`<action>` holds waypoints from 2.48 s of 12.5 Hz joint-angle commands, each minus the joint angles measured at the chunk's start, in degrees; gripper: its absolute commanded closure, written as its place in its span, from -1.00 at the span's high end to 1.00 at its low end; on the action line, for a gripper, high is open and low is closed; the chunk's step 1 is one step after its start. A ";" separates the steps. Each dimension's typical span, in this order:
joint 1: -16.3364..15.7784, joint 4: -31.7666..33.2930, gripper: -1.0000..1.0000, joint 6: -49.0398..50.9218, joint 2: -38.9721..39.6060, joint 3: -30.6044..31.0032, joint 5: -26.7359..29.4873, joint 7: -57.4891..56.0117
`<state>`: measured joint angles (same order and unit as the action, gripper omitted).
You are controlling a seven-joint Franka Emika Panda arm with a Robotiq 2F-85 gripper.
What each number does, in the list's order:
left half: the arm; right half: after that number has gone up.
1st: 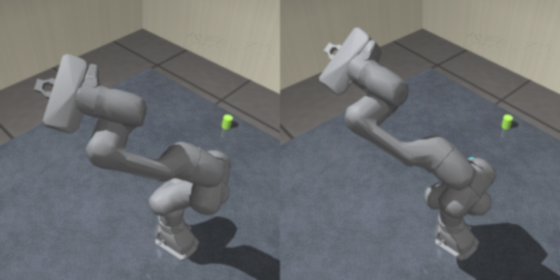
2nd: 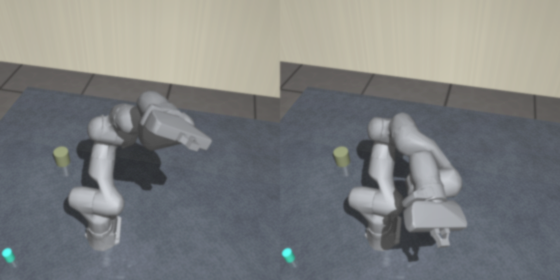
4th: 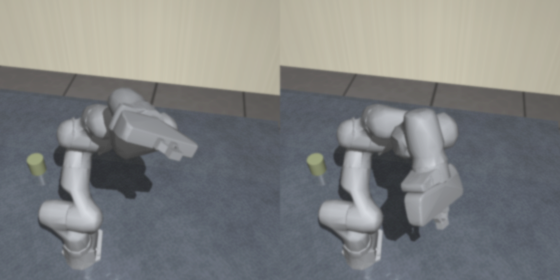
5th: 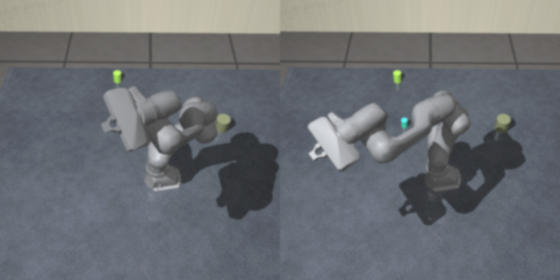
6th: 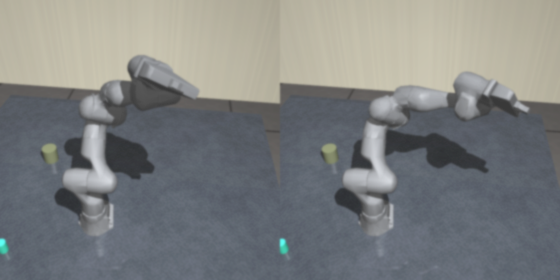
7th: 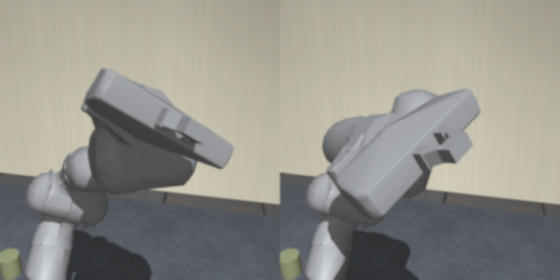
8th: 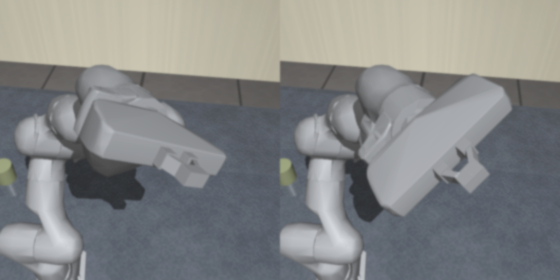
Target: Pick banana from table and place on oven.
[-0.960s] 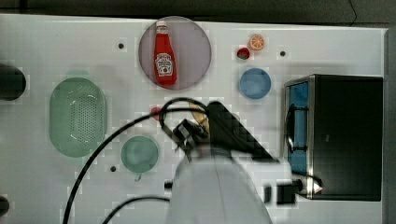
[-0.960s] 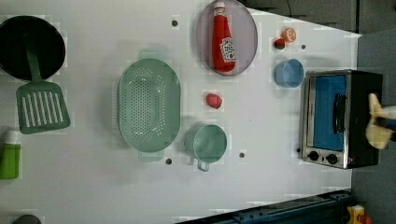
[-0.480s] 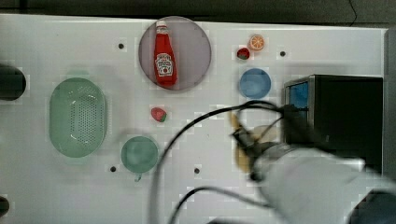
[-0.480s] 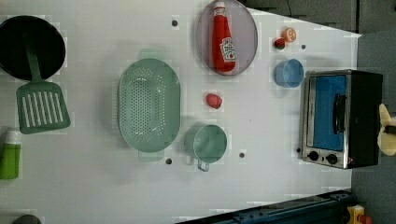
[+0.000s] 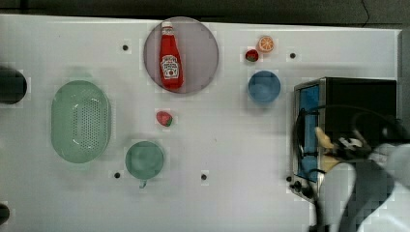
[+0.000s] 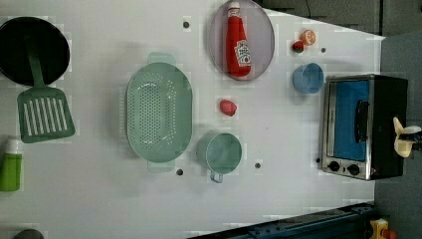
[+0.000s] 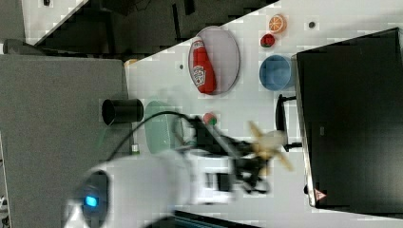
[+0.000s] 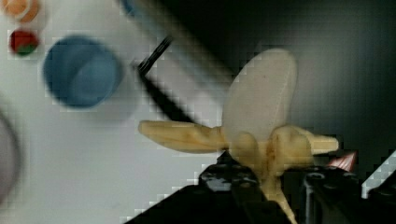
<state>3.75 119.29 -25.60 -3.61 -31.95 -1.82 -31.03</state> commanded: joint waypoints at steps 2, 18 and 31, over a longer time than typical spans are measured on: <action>-0.66 -5.68 -0.50 -5.83 4.40 -4.48 0.22 -23.93; -2.81 -16.93 1.00 3.69 7.23 -3.77 0.51 -28.70; -5.58 -15.11 1.00 26.62 -10.75 24.37 -1.05 38.54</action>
